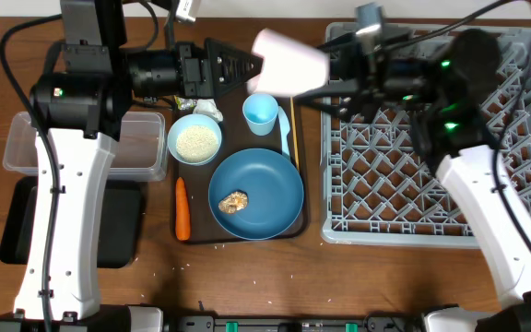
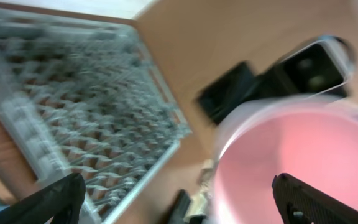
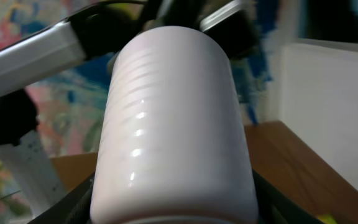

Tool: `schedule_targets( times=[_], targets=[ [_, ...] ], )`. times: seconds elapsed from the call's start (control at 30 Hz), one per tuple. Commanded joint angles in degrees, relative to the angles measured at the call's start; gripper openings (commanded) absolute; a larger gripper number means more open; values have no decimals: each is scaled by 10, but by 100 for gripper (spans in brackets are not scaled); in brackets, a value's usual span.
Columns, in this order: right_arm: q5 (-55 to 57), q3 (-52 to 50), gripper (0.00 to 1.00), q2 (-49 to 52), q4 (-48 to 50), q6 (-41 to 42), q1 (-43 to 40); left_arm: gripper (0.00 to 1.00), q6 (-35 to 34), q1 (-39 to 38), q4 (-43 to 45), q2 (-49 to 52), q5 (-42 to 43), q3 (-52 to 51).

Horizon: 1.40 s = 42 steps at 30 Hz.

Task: Sort waste into correct bins and load items into the dishwasher rack
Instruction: 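Place the pink cup upside down in the rack's right side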

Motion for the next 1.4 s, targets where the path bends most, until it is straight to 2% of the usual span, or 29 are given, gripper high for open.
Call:
schedule_targets(
  times=[0.0, 0.13, 0.33, 0.47, 0.67, 0.77, 1.03, 1.2, 1.37],
  targets=[
    [-12, 3, 46, -3, 2, 51, -51, 98, 34, 13, -26, 0, -154, 4],
    [-18, 3, 46, -4, -1, 111, -114, 98, 37, 25, -57, 0, -258, 4],
    [-20, 3, 47, -5, -3, 221, -197, 98, 45, 29, -61, 0, -259, 4],
    [46, 3, 47, -10, -2, 303, -216, 98, 44, 29, -61, 0, -259, 4],
    [180, 3, 45, -34, -47, 319, -216, 98, 44, 29, -64, 0, -259, 4],
    [268, 3, 43, -49, -139, 280, -213, 98, 44, 29, -69, 0, -259, 4],
    [605, 10, 43, -94, -528, 69, -204, 98, 44, 29, -71, 0, -259, 4],
    [721, 52, 44, -109, -779, -5, -205, 98, 44, 29, -70, 0, -259, 4],
    [788, 72, 45, -109, -940, -31, -221, 98, 44, 29, -70, 0, -259, 4]
  ],
)
